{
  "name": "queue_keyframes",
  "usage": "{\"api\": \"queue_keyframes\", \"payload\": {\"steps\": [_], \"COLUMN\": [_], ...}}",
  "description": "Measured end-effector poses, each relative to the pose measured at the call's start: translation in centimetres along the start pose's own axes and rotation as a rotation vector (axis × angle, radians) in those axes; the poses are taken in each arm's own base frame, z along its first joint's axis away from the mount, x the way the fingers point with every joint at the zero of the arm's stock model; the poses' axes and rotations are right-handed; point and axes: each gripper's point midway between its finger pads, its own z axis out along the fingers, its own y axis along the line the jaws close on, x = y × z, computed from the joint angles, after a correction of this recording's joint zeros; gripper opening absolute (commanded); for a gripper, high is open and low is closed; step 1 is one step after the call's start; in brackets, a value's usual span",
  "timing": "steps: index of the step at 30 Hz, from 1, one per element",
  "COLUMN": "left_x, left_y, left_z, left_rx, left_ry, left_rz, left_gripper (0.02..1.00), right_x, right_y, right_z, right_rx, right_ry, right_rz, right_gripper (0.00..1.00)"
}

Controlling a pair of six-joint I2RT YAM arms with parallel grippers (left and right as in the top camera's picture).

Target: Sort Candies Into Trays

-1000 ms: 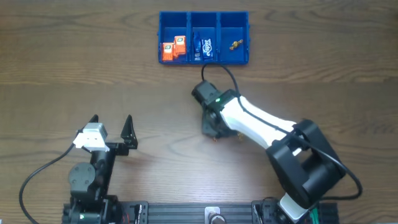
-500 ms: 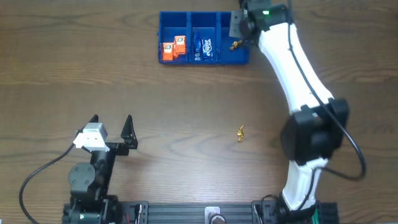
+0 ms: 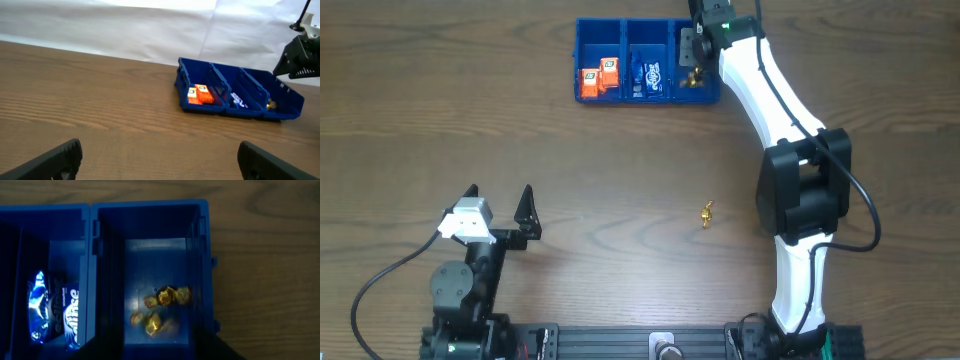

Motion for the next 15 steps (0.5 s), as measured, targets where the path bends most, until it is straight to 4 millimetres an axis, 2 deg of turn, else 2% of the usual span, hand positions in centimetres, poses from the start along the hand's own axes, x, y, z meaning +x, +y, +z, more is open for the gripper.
{"api": "queue_keyframes", "payload": {"steps": [3,6,7,8,10,12,13,15], "left_x": [0.0,0.0,0.0,0.0,0.0,0.0,0.0,0.0], "left_y": [0.0,0.0,0.0,0.0,0.0,0.0,0.0,0.0], "left_z": [0.0,0.0,0.0,0.0,0.0,0.0,0.0,0.0], "left_rx": [0.000,0.000,0.000,0.000,0.000,0.000,0.000,0.000], "left_ry": [0.000,0.001,0.000,0.000,0.000,0.000,0.000,0.001], "left_rz": [0.000,0.000,0.000,0.000,0.000,0.000,0.000,0.000], "left_gripper": [0.998,0.998,0.996,0.998,0.998,0.998,0.998,0.996], "right_x": [-0.1,0.8,1.8,2.5,6.3,10.3,12.8,17.7], "right_y": [0.2,0.2,0.4,0.4,-0.1,-0.6,-1.0,-1.8], "right_z": [-0.6,-3.2,-6.6,-7.9,-11.3,-12.7,-12.4,-10.1], "right_rx": [-0.009,-0.021,-0.041,-0.050,-0.060,-0.074,-0.073,-0.049], "right_ry": [-0.010,-0.023,-0.041,-0.050,-0.007,0.048,0.100,0.215], "right_rz": [-0.001,-0.009,-0.021,-0.023,-0.030,-0.021,-0.008,0.014], "right_gripper": [0.529,0.610,0.610,0.608,0.608,0.610,0.608,0.610]}}
